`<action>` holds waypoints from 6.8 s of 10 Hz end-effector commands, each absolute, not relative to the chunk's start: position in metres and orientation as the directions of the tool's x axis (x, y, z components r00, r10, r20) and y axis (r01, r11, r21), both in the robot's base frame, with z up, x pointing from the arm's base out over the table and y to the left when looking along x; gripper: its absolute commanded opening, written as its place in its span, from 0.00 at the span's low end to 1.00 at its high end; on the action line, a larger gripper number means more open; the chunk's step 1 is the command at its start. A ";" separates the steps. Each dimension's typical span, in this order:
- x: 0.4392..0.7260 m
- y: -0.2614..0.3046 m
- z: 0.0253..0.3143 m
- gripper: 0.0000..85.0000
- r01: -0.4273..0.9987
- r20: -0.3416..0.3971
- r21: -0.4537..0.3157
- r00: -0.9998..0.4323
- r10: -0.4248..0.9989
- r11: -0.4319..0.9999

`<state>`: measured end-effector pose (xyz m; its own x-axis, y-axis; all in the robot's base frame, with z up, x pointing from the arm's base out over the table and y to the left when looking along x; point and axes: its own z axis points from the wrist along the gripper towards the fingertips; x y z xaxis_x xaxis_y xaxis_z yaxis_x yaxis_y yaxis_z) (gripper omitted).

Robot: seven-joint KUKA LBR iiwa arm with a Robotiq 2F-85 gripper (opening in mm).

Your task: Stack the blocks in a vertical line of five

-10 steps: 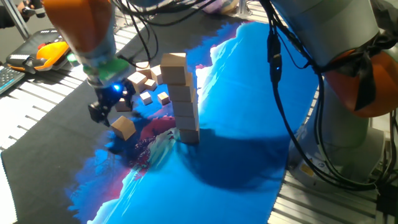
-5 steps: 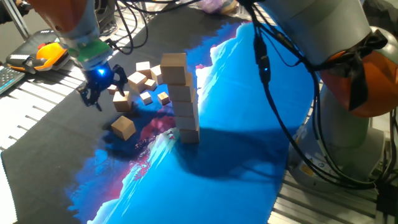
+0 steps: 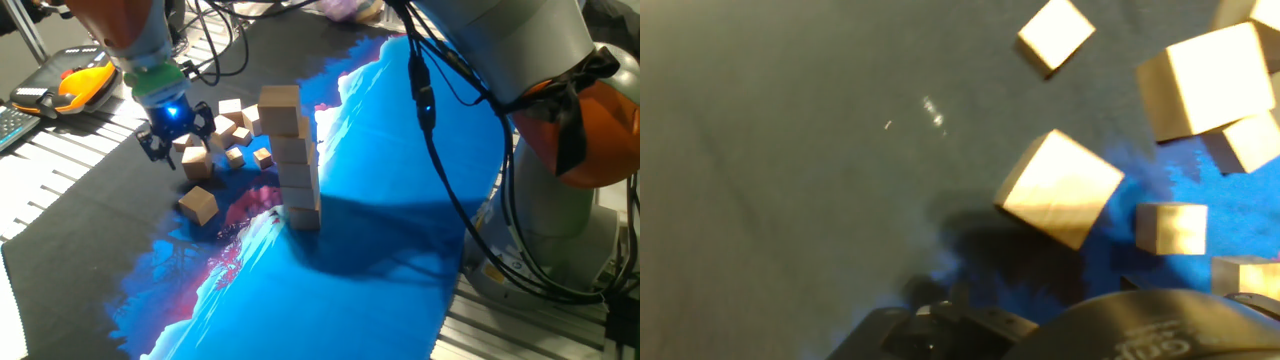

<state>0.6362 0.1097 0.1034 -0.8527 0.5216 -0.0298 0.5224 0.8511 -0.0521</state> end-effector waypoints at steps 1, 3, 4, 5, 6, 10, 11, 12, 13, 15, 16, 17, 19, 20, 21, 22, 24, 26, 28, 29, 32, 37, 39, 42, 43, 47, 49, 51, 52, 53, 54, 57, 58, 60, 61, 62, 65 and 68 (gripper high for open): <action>0.638 0.107 0.104 0.80 0.639 -0.038 -0.042 -0.769 0.638 0.768; 0.642 0.100 0.100 0.80 0.672 -0.067 -0.048 -0.740 0.669 0.739; 0.646 0.095 0.097 0.80 0.687 -0.084 -0.047 -0.726 0.682 0.725; 0.648 0.093 0.095 0.80 0.701 -0.096 -0.051 -0.712 0.695 0.711; 0.649 0.091 0.095 0.80 0.715 -0.104 -0.054 -0.698 0.708 0.697; 0.651 0.089 0.083 1.00 0.751 -0.148 -0.056 -0.658 0.738 0.658; 0.652 0.088 0.077 1.00 0.751 -0.154 -0.051 -0.657 0.738 0.658; 0.653 0.086 0.072 1.00 0.751 -0.155 -0.046 -0.656 0.738 0.658; 0.655 0.085 0.071 1.00 0.749 -0.150 -0.042 -0.659 0.737 0.661; 0.658 0.080 0.068 0.80 0.747 -0.149 -0.037 -0.661 0.736 0.664; 0.659 0.079 0.066 0.80 0.746 -0.147 -0.030 -0.662 0.735 0.666; 0.659 0.079 0.064 0.80 0.747 -0.151 -0.029 -0.661 0.735 0.665; 0.659 0.079 0.061 0.80 0.748 -0.153 -0.022 -0.658 0.737 0.663; 0.659 0.078 0.059 0.80 0.749 -0.157 -0.018 -0.656 0.738 0.663; 0.659 0.078 0.058 0.80 0.749 -0.160 -0.016 -0.656 0.737 0.663; 0.659 0.078 0.058 0.80 0.748 -0.159 -0.016 -0.657 0.737 0.664; 0.659 0.076 0.058 0.60 0.741 -0.157 -0.013 -0.664 0.731 0.671; 0.660 0.074 0.058 0.60 0.742 -0.158 -0.009 -0.663 0.732 0.670; 0.660 0.075 0.057 0.40 0.734 -0.149 0.000 -0.672 0.726 0.679; 0.660 0.075 0.058 0.40 0.725 -0.143 0.005 -0.681 0.719 0.688; 0.665 0.079 0.073 0.00 0.644 -0.125 0.075 -0.752 0.648 0.762; 0.668 0.099 0.126 0.00 0.428 -0.066 0.134 -0.896 0.439 0.894; 0.664 0.115 0.139 0.00 0.330 -0.072 0.112 -0.938 0.339 0.937; 0.645 0.146 0.142 0.00 0.199 -0.100 0.049 -0.974 0.203 0.979; 0.639 0.155 0.138 0.00 0.171 -0.111 0.049 -0.978 0.175 0.984; 0.633 0.158 0.133 0.00 0.013 -0.110 0.013 -0.994 0.014 1.000; 0.625 0.162 0.126 0.00 0.007 -0.103 0.016 -0.995 0.009 1.000; 0.614 0.162 0.119 0.00 -0.004 -0.098 0.026 -0.995 -0.001 1.000; 0.609 0.163 0.119 0.00 -0.025 -0.093 0.032 -0.995 -0.022 0.999; 0.607 0.165 0.119 0.00 -0.033 -0.090 0.033 -0.995 -0.030 0.999; 0.605 0.165 0.117 0.00 -0.030 -0.090 0.030 -0.996 -0.027 0.999; 0.596 0.168 0.112 0.00 -0.027 -0.105 0.027 -0.994 -0.024 0.999; 0.593 0.169 0.111 0.00 -0.022 -0.111 0.024 -0.994 -0.019 0.999; 0.591 0.167 0.109 0.00 -0.014 -0.120 0.023 -0.993 -0.011 1.000; 0.591 0.167 0.109 0.00 -0.004 -0.124 0.014 -0.992 -0.002 1.000; 0.591 0.167 0.108 0.00 0.007 -0.127 0.012 -0.992 0.008 1.000; 0.589 0.169 0.107 0.00 0.018 -0.127 0.012 -0.992 0.019 1.000; 0.589 0.169 0.106 0.00 0.024 -0.129 0.011 -0.991 0.025 1.000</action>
<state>0.5890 0.1693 0.1064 -0.9914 0.0262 -0.1282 0.0250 0.9996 0.0105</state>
